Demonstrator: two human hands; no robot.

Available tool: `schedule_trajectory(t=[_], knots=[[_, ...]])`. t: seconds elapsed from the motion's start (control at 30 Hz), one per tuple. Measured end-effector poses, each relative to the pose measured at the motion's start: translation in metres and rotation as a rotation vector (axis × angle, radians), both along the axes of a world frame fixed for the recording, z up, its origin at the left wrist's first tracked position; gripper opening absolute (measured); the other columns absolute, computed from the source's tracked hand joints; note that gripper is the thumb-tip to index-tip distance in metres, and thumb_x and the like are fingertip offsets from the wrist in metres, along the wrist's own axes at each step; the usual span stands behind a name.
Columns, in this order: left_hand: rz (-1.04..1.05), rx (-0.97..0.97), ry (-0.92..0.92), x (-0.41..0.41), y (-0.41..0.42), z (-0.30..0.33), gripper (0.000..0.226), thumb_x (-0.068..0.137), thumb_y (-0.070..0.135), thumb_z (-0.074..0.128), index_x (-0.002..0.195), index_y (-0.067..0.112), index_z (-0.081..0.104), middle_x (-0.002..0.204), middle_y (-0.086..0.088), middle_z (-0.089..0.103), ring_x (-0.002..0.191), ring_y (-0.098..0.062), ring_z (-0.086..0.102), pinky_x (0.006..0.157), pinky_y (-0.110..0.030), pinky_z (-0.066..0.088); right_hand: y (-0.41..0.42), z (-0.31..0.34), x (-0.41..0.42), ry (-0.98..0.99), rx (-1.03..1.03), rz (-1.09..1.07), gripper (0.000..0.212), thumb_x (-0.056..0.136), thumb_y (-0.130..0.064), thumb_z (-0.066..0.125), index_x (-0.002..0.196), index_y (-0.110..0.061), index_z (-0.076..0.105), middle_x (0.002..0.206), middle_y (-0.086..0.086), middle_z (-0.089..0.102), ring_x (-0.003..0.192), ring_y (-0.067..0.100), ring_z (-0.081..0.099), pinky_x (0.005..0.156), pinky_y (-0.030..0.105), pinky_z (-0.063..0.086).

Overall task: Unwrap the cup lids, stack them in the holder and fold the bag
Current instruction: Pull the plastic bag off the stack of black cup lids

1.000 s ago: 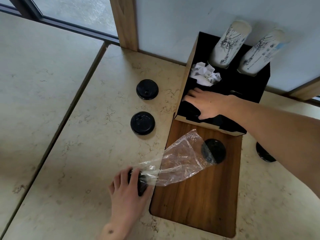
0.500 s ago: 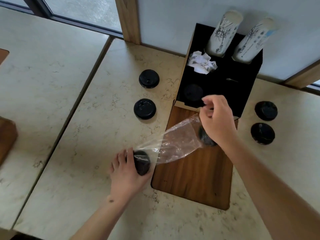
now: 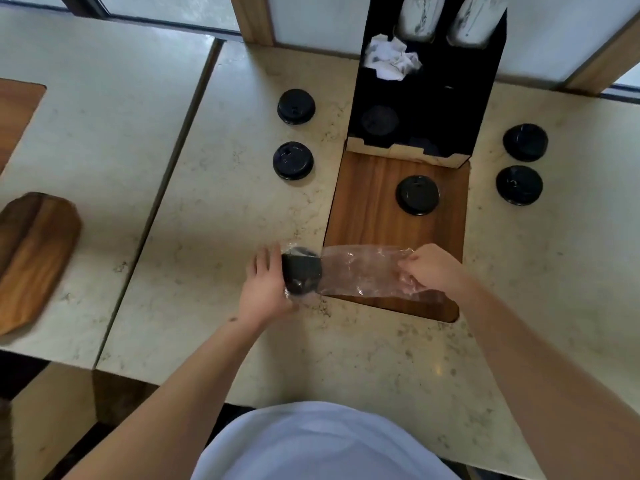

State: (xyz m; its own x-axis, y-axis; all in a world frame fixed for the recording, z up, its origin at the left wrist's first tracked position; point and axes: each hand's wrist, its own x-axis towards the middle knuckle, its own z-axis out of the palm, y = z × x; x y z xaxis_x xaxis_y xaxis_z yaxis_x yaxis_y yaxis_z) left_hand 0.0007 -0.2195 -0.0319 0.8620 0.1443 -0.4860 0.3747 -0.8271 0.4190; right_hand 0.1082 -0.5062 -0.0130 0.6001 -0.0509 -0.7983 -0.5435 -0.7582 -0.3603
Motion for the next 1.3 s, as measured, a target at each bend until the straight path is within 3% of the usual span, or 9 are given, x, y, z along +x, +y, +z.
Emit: schedule_trajectory(t=[0.13, 0.33, 0.43, 0.63, 0.83, 0.93, 1.07, 1.17, 1.3], knots=[[0.404, -0.154, -0.008, -0.003, 0.006, 0.002, 0.057, 0.086, 0.014, 0.067, 0.137, 0.0, 0.047, 0.129, -0.02, 0.059, 0.117, -0.037, 0.055, 0.098, -0.044, 0.046, 0.001, 0.007, -0.005, 0.245, 0.181, -0.466, 0.007, 0.096, -0.002, 0.064, 0.091, 0.001, 0.065, 0.073, 0.011, 0.064, 0.061, 0.017, 0.061, 0.049, 0.02, 0.051], [0.807, -0.613, 0.091, 0.013, 0.009, 0.003, 0.065, 0.088, 0.041, 0.076, 0.135, 0.003, 0.052, 0.111, -0.01, 0.069, 0.084, -0.022, 0.066, 0.057, -0.029, 0.05, 0.007, 0.012, -0.022, 0.245, 0.728, -1.026, 0.029, 0.095, 0.018, 0.042, 0.112, 0.005, 0.061, 0.107, 0.024, 0.07, 0.099, 0.026, 0.074, 0.07, 0.034, 0.063], [0.727, -0.713, 0.151, 0.019, 0.007, 0.006, 0.051, 0.089, 0.036, 0.077, 0.118, -0.003, 0.066, 0.073, -0.003, 0.068, 0.059, -0.017, 0.056, 0.052, -0.029, 0.045, 0.009, 0.015, -0.035, 0.27, 0.838, -0.96, 0.029, 0.098, 0.013, 0.047, 0.121, 0.004, 0.062, 0.099, 0.023, 0.077, 0.088, 0.024, 0.078, 0.062, 0.027, 0.062], [0.68, -0.811, 0.168, 0.017, 0.003, 0.007, 0.035, 0.094, 0.026, 0.072, 0.115, -0.001, 0.064, 0.088, -0.011, 0.067, 0.075, -0.024, 0.059, 0.066, -0.034, 0.047, 0.018, 0.022, -0.038, 0.278, 0.648, -0.658, 0.033, 0.098, -0.037, 0.065, 0.118, -0.011, 0.067, 0.099, 0.01, 0.08, 0.047, 0.005, 0.057, 0.038, 0.014, 0.045], [0.823, -0.958, 0.158, 0.024, 0.005, 0.012, 0.019, 0.104, 0.022, 0.055, 0.112, 0.005, 0.054, 0.094, -0.013, 0.068, 0.068, -0.022, 0.067, 0.057, -0.039, 0.056, 0.011, 0.041, -0.041, 0.164, 0.676, -0.229, 0.052, 0.11, -0.044, 0.035, 0.119, -0.009, 0.072, 0.057, 0.002, 0.042, 0.043, 0.01, 0.034, 0.047, 0.018, 0.044], [0.898, -1.032, 0.108, 0.025, 0.005, 0.015, 0.017, 0.108, 0.022, 0.048, 0.112, 0.006, 0.052, 0.095, -0.013, 0.067, 0.079, -0.027, 0.07, 0.062, -0.041, 0.059, 0.007, 0.044, -0.037, 0.168, 0.479, -0.123, 0.038, 0.11, -0.021, 0.041, 0.136, -0.001, 0.061, 0.064, -0.001, 0.046, 0.041, 0.007, 0.044, 0.041, 0.018, 0.039], [0.584, -1.159, 0.225, 0.02, 0.001, 0.023, 0.062, 0.09, 0.037, 0.074, 0.134, 0.0, 0.052, 0.117, -0.022, 0.066, 0.091, -0.028, 0.064, 0.069, -0.032, 0.055, 0.013, 0.054, -0.038, 0.031, 0.521, 0.023, 0.032, 0.098, -0.025, 0.068, 0.127, -0.013, 0.064, 0.089, 0.01, 0.064, 0.058, 0.006, 0.064, 0.076, 0.013, 0.054], [0.517, -1.232, 0.286, 0.011, -0.007, 0.021, 0.061, 0.082, 0.015, 0.081, 0.134, -0.004, 0.056, 0.122, -0.026, 0.069, 0.095, -0.027, 0.072, 0.069, -0.027, 0.058, 0.01, 0.058, -0.04, 0.062, 0.635, -0.076, 0.043, 0.089, -0.022, 0.078, 0.13, -0.017, 0.065, 0.12, 0.021, 0.07, 0.107, 0.042, 0.068, 0.109, 0.049, 0.048], [0.521, -1.31, 0.294, 0.008, -0.015, 0.022, 0.053, 0.083, 0.011, 0.078, 0.131, -0.002, 0.061, 0.125, -0.026, 0.068, 0.103, -0.03, 0.069, 0.079, -0.033, 0.058, 0.012, 0.052, -0.039, -0.05, 0.52, -0.053, 0.03, 0.098, 0.001, 0.059, 0.127, 0.001, 0.063, 0.126, 0.04, 0.052, 0.11, 0.058, 0.049, 0.05, 0.019, 0.051]])
